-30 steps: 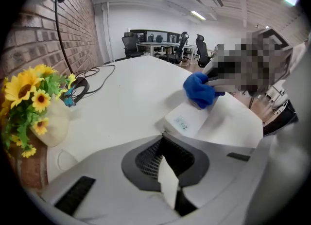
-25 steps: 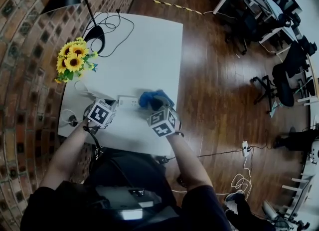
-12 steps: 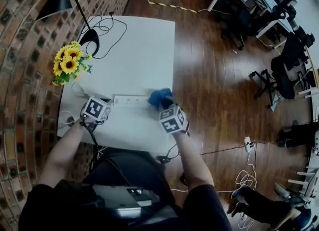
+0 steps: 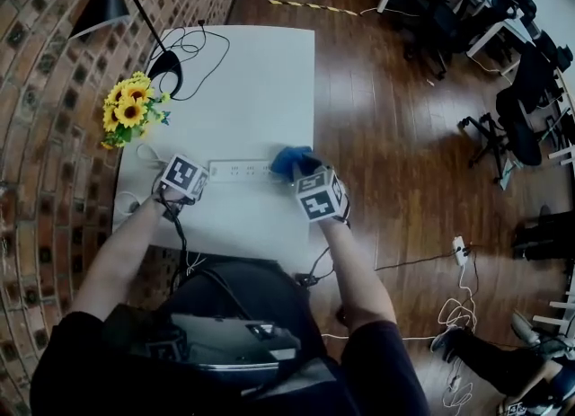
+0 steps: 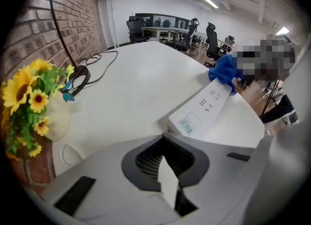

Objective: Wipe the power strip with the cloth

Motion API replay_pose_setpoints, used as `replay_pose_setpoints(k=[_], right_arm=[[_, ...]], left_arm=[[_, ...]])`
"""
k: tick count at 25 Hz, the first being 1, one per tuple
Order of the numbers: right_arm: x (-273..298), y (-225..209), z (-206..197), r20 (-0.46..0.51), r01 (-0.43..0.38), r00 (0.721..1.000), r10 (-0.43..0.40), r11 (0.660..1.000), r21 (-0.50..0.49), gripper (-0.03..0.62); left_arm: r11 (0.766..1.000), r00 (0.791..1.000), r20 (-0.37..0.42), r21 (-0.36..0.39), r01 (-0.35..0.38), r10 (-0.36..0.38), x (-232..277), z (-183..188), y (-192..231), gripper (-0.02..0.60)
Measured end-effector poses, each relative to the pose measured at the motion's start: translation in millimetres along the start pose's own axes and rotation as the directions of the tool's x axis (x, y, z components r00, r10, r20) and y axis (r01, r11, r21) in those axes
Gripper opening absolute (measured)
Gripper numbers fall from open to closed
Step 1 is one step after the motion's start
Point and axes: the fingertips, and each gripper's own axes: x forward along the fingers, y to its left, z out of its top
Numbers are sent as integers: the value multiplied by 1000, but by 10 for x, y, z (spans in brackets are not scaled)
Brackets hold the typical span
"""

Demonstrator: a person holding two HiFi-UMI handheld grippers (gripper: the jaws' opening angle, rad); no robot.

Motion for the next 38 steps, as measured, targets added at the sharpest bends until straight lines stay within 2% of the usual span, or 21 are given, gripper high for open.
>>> replay_pose_setpoints(k=[5, 8, 12, 15, 17, 20, 23, 27, 29, 34, 36, 38], right_arm=[[-71, -58, 152, 19, -16, 1000, 16, 1000, 13, 51], [-29, -70, 153, 2, -25, 1000, 25, 1000, 9, 51], [-23, -51, 236, -4, -55, 998, 55, 998, 8, 51], [-5, -52, 267, -2, -65, 998, 65, 998, 6, 51], [-1, -61, 253, -16, -73, 997, 73, 997, -7, 51], [-8, -51, 238, -28, -88, 996, 87, 996, -18, 51], [-5, -21, 252, -25, -103, 994, 103, 994, -23, 51], [-19, -9, 261, -15, -120, 993, 120, 993, 2, 51], [-21, -2, 263, -10, -126, 992, 126, 992, 12, 51], [-29, 83, 228, 7, -156, 988, 156, 986, 61, 51], [-40, 152, 237, 42, -190, 982, 186, 975, 113, 51], [-74, 201, 247, 92, -218, 975, 204, 960, 177, 51]], left_arm=[[1000, 997, -69, 0, -31, 31, -34, -37, -61, 18], [1000, 998, -53, 25, -18, 20, 18, 17, -118, 18], [1000, 998, -57, 21, -21, 22, 10, 54, -59, 20], [999, 999, -2, -9, -32, 32, -70, 167, -61, 20], [997, 997, 66, -71, -38, 43, -125, 319, -23, 18], [985, 988, 157, -169, 28, -1, -233, 513, -109, 18], [975, 980, 199, -211, 68, -25, -309, 578, -176, 18], [982, 976, 214, -187, 10, 31, -381, 612, -138, 17], [983, 974, 224, -184, 4, 38, -405, 613, -130, 17], [972, 954, 297, -215, 95, -28, -463, 596, -224, 20], [980, 945, 324, -175, 91, -30, -534, 600, -221, 20], [992, 935, 355, -116, 48, -4, -628, 618, -166, 21]])
